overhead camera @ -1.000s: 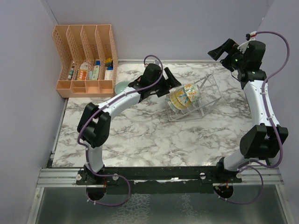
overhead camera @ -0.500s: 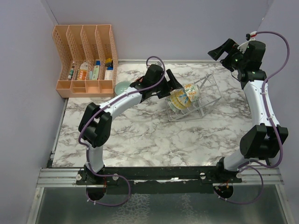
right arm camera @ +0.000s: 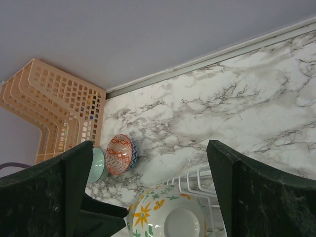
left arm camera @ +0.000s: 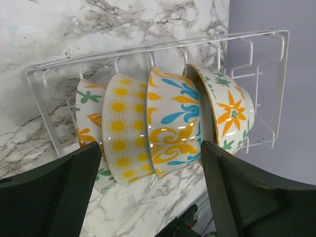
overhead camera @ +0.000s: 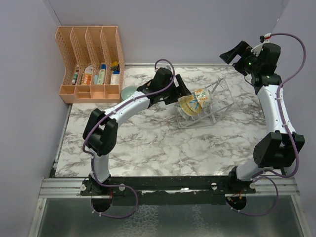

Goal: Load the bowls into the dish rack

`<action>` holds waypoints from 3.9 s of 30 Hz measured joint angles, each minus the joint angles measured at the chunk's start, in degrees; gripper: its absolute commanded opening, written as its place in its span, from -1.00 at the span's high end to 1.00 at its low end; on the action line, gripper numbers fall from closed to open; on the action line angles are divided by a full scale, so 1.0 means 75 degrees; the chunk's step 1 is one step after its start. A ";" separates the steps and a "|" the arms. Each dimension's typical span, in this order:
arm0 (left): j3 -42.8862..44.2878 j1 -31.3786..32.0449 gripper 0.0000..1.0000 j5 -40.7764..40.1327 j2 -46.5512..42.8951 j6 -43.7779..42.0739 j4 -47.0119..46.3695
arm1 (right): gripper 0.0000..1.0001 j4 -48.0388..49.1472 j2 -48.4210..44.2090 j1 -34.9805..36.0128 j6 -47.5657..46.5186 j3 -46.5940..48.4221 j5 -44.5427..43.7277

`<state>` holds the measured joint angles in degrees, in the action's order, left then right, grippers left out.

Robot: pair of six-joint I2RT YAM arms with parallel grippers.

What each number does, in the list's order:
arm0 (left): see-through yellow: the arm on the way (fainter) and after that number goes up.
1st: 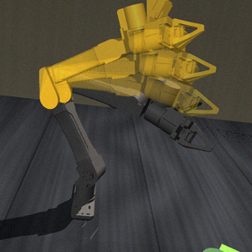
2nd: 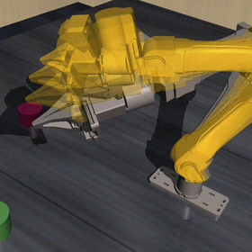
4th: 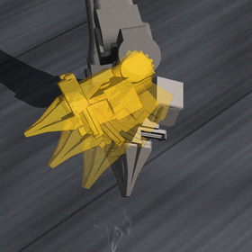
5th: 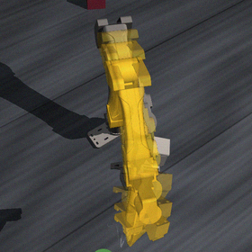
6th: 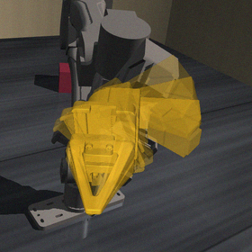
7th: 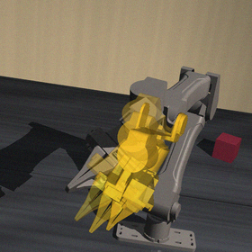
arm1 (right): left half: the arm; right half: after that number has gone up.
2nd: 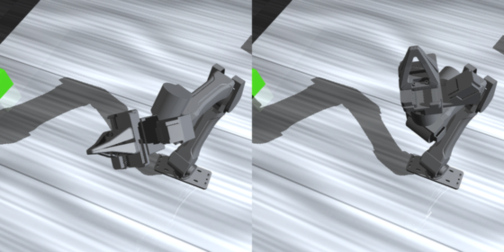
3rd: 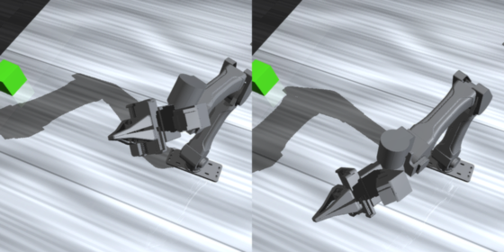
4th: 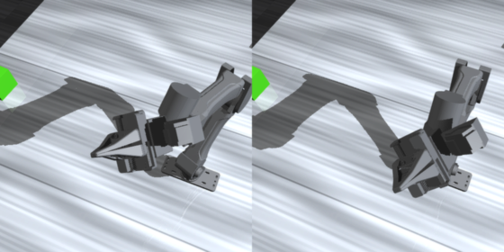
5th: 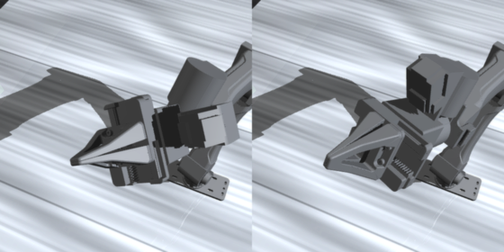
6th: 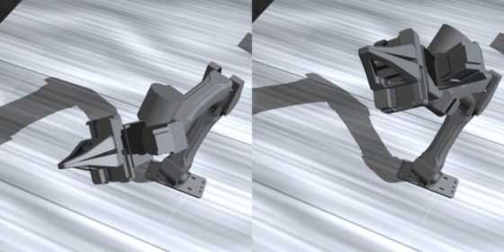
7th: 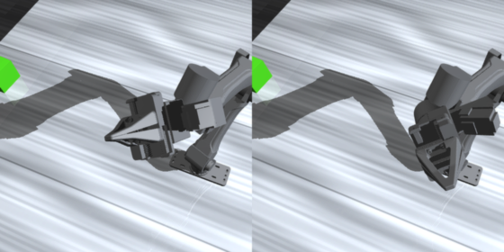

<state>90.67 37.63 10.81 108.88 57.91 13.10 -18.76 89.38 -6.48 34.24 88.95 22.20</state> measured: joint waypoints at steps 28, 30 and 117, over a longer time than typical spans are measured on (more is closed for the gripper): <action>0.0350 0.0035 -0.70 0.0020 0.0391 0.0000 -0.0087 | -0.96 0.0000 0.0000 0.0000 0.0000 0.0000 0.0000; 0.0385 0.0047 -0.70 0.0044 0.0425 0.0047 -0.0125 | -0.96 0.0000 0.0000 0.0000 0.0000 0.0000 0.0000; 0.2634 -0.1230 -0.42 -0.2229 0.2684 -0.6677 0.1335 | -0.91 0.0286 -0.0032 0.0000 0.0399 0.0157 0.0775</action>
<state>110.43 28.40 -5.91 129.01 7.84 23.11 -16.62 89.14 -6.48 37.23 90.13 28.01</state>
